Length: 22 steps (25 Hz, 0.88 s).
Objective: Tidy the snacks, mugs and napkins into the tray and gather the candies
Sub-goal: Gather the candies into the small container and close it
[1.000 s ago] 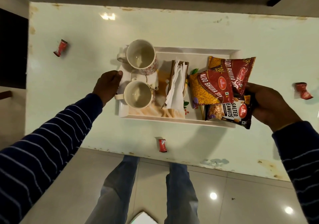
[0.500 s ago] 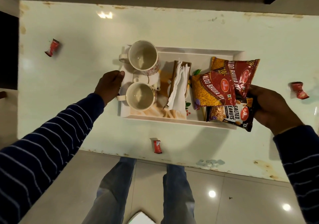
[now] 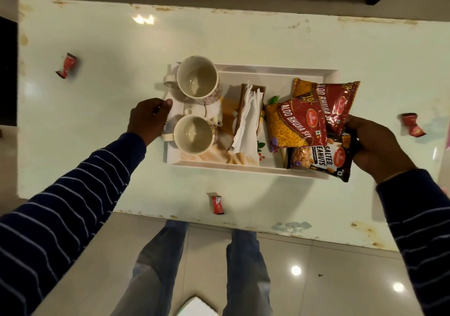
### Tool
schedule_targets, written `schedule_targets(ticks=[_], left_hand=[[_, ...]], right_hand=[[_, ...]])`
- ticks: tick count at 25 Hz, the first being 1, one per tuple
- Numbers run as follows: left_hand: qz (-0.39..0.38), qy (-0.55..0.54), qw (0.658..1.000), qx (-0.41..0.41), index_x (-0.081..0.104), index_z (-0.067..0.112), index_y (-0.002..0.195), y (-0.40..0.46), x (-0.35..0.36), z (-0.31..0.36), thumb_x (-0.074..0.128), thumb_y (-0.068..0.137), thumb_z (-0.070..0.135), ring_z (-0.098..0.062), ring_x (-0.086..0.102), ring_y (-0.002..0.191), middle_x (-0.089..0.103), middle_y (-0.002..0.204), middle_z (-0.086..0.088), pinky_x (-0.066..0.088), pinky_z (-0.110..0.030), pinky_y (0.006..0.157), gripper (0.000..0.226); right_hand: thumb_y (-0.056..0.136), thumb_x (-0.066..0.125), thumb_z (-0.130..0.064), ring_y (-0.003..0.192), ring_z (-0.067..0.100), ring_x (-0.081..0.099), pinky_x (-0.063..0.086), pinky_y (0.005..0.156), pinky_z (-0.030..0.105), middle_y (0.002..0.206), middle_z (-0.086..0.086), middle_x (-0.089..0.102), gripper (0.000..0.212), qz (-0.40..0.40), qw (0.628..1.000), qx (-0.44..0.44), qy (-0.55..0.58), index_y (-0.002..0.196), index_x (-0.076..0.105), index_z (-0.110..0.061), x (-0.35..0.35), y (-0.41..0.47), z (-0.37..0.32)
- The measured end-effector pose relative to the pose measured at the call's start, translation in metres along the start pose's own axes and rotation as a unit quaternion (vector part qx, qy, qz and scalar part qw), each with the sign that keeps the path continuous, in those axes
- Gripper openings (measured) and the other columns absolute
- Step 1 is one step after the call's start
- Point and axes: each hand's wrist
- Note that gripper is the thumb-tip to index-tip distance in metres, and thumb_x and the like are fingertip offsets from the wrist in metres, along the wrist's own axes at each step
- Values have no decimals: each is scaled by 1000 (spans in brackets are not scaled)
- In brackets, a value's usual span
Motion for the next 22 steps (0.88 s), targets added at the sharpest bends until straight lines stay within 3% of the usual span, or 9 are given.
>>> schedule_targets(ticks=[3, 5, 7, 10, 12, 15, 18, 22], left_hand=[[97, 0, 995, 33, 65, 27, 76, -5, -12, 11, 62, 88, 33, 8, 60, 69, 63, 73, 17, 45, -23, 83, 14], [140, 4, 986, 85, 58, 37, 75, -17, -22, 26, 61, 87, 30, 18, 55, 63, 59, 76, 21, 43, -10, 75, 14], [173, -3, 975, 138, 62, 32, 80, -36, -29, 44, 61, 88, 29, 16, 54, 61, 61, 83, 15, 38, -2, 64, 9], [176, -15, 952, 249, 69, 17, 87, -76, -16, 85, 67, 87, 26, 4, 54, 65, 62, 89, 7, 40, -8, 60, 9], [120, -30, 933, 338, 69, 16, 90, -107, 10, 121, 73, 85, 25, -4, 56, 73, 65, 89, 1, 46, -18, 65, 11], [-30, -54, 900, 432, 67, 12, 103, -144, 65, 171, 78, 82, 25, -10, 59, 93, 67, 101, -4, 49, -21, 80, 27], [-172, -74, 876, 445, 61, 9, 120, -178, 125, 216, 83, 78, 28, -12, 57, 108, 63, 118, -5, 45, -19, 91, 51], [-307, -45, 845, 436, 47, 13, 140, -211, 191, 253, 85, 74, 31, -12, 51, 120, 52, 136, -2, 41, -21, 93, 79]], right_hand=[[90, 61, -7, 85, 21, 67, 53, 72, 33, 91, 3, 70, 15, 45, 998, -25, 28, 97, 70, -17, -9, -9, -3], [92, 57, -8, 88, 20, 68, 55, 74, 32, 99, 4, 68, 23, 49, 997, -40, 52, 112, 67, -14, -18, -18, -2], [93, 58, -13, 94, 21, 69, 56, 77, 32, 105, 4, 67, 26, 44, 995, -61, 65, 118, 65, -14, -28, -30, 3], [95, 59, -20, 101, 25, 69, 56, 87, 37, 107, 4, 67, 25, 48, 990, -86, 97, 120, 64, -16, -57, -54, 14], [97, 57, -20, 104, 27, 69, 55, 91, 38, 108, 4, 67, 25, 67, 985, -94, 130, 121, 63, -16, -81, -70, 23], [98, 56, -19, 103, 26, 70, 56, 91, 38, 113, 5, 67, 29, 110, 976, -99, 163, 126, 61, -15, -118, -87, 37], [97, 57, -18, 101, 22, 71, 58, 86, 35, 118, 4, 68, 33, 150, 969, -104, 168, 130, 60, -16, -161, -102, 56], [93, 64, -23, 106, 22, 69, 60, 81, 35, 115, 1, 69, 36, 223, 963, -125, 88, 129, 60, -22, -205, -112, 95]])
Point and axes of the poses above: each hand's wrist, its own y-axis towards the middle knuckle, its own x-axis out of the palm, z = x × y
